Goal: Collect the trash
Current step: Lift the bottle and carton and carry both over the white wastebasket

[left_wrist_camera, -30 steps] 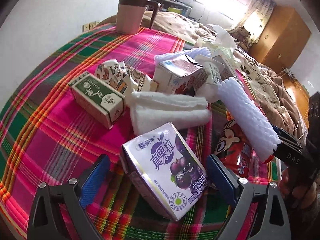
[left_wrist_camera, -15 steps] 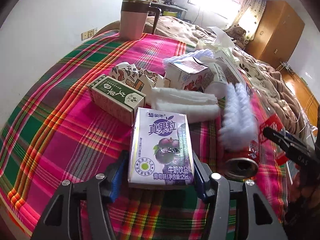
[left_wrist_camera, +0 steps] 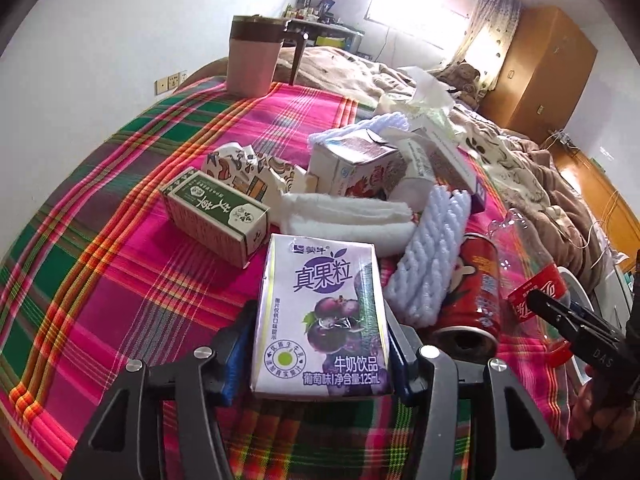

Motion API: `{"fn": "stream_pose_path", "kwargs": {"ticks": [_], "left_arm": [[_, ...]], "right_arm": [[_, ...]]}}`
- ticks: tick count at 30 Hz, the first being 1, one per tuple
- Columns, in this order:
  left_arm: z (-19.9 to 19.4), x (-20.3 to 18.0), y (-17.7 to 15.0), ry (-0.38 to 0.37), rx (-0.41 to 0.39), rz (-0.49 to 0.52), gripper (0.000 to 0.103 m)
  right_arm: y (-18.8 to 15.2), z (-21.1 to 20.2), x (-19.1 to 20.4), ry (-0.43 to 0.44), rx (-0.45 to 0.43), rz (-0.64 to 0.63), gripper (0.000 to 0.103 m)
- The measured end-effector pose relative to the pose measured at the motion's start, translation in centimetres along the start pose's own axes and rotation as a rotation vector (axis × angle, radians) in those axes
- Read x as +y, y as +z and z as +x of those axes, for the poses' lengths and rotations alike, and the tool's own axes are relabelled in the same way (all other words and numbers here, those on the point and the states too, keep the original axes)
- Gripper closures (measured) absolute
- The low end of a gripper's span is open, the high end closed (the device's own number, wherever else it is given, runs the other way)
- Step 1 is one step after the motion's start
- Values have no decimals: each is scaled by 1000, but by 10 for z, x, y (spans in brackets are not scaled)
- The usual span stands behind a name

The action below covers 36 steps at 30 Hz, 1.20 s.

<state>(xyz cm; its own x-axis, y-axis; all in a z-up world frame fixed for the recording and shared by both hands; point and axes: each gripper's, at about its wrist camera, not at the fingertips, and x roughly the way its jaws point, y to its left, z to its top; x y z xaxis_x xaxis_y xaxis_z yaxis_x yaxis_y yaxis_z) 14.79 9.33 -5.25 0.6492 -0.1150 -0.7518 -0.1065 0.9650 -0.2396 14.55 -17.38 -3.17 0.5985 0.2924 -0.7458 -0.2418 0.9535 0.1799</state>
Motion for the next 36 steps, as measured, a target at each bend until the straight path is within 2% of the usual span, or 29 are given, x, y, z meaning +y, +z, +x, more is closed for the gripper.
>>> {"fn": "stream_pose_path", "kwargs": {"ticks": [7, 13, 16, 19, 27, 36], "left_arm": [[-32, -16, -1, -23, -71, 36, 47], [-54, -46, 0, -87, -128, 95, 47], [-58, -69, -1, -143, -136, 138, 47], [-57, -96, -3, -200, -132, 190, 47], [-52, -174, -10, -339, -106, 313, 47], [-27, -260, -20, -437, -24, 456, 46]], "right_arm": [[-6, -23, -4, -5, -60, 35, 38], [-13, -57, -11, -71, -134, 41, 38], [-17, -75, -19, -108, -166, 53, 38], [-22, -92, -32, -126, -190, 87, 38], [-40, -130, -81, -253, -226, 191, 38], [-54, -131, -120, -343, -175, 277, 38]]}}
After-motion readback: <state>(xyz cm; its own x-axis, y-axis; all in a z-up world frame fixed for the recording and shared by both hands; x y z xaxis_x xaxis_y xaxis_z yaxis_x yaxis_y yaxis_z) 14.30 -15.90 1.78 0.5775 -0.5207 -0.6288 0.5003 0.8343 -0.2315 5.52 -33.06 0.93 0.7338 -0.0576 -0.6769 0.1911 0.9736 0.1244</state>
